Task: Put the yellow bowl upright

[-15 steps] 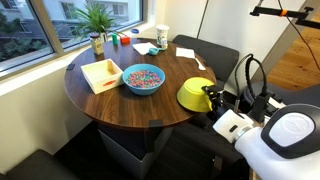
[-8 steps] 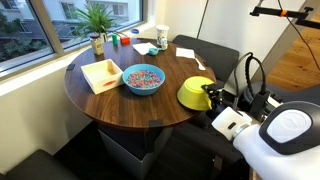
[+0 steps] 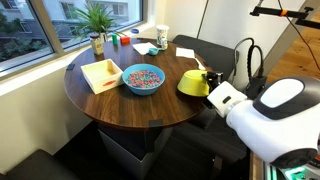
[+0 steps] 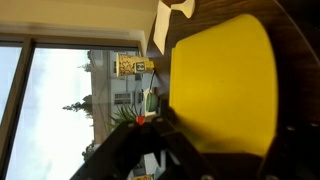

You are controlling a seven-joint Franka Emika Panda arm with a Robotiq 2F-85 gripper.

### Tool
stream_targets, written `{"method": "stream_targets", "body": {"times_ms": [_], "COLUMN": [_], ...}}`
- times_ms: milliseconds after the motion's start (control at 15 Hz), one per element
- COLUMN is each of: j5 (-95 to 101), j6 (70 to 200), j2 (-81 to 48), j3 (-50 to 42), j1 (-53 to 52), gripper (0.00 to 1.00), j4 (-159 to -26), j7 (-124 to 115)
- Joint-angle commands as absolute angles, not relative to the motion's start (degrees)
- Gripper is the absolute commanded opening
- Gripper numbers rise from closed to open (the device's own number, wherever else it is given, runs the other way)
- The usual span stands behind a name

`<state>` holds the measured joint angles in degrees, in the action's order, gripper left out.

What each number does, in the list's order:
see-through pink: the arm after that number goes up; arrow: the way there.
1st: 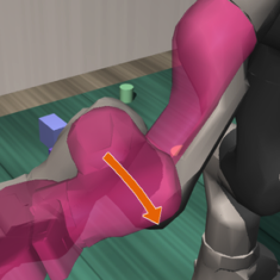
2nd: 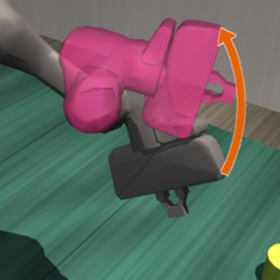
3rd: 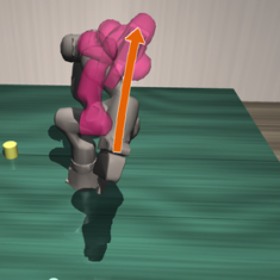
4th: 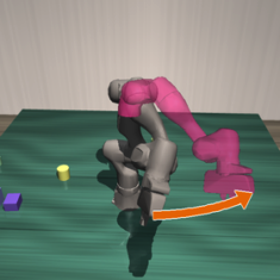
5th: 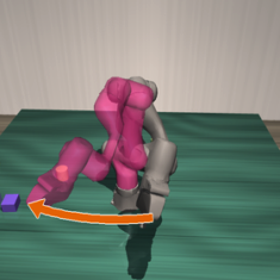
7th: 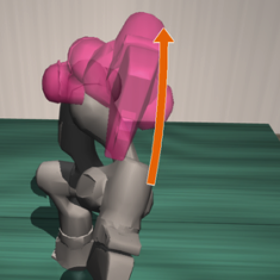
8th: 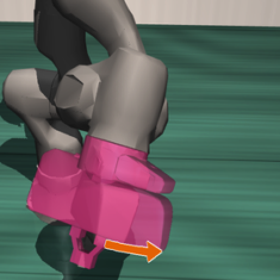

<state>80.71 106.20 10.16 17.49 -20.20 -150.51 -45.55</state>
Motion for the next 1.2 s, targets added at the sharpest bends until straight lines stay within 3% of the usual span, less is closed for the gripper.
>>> {"method": "stream_targets", "body": {"times_ms": [0,1133], "j5": [76.3,48.7], "j6": [112.6,130.3], "j2": [14.2,21.9], "j3": [14.3,5.4], "j1": [-18.6,-11.2], "gripper": [0.31,0.31], "j4": [-149.0,-145.7], "j7": [-43.0,-38.0]}}
